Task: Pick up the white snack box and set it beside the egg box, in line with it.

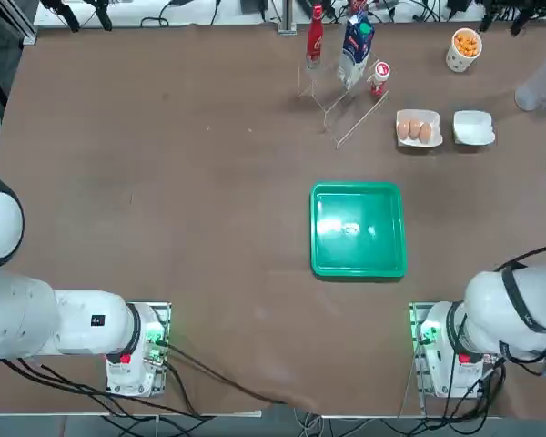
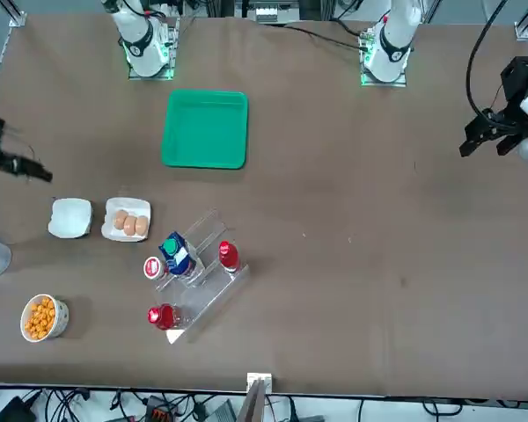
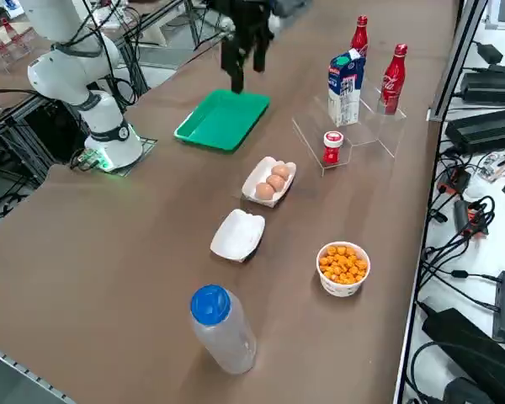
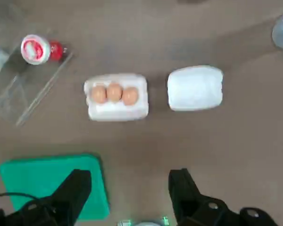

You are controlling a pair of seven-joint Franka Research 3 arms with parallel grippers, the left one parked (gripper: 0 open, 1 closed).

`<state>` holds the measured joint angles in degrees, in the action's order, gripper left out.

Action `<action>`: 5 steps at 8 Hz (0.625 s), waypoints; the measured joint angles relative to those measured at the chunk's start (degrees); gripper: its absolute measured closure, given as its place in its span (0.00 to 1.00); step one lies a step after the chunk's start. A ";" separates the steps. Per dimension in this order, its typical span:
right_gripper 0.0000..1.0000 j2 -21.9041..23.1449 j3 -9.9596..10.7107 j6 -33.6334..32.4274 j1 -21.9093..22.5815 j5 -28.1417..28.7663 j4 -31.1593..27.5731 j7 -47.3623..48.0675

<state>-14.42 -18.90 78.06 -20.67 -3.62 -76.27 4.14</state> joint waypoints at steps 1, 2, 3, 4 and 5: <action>0.00 0.05 -0.10 -4.11 0.31 0.00 3.13 -4.08; 0.00 1.01 2.43 -5.89 2.77 0.16 4.75 -8.45; 0.00 3.14 9.63 -4.95 9.75 1.17 3.32 -11.18; 0.00 6.49 16.45 -0.19 17.15 2.50 -1.72 -11.82; 0.00 11.03 19.87 6.15 21.59 2.96 -9.28 -11.83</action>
<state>-3.40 0.97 84.21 0.92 -0.66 -85.55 -7.68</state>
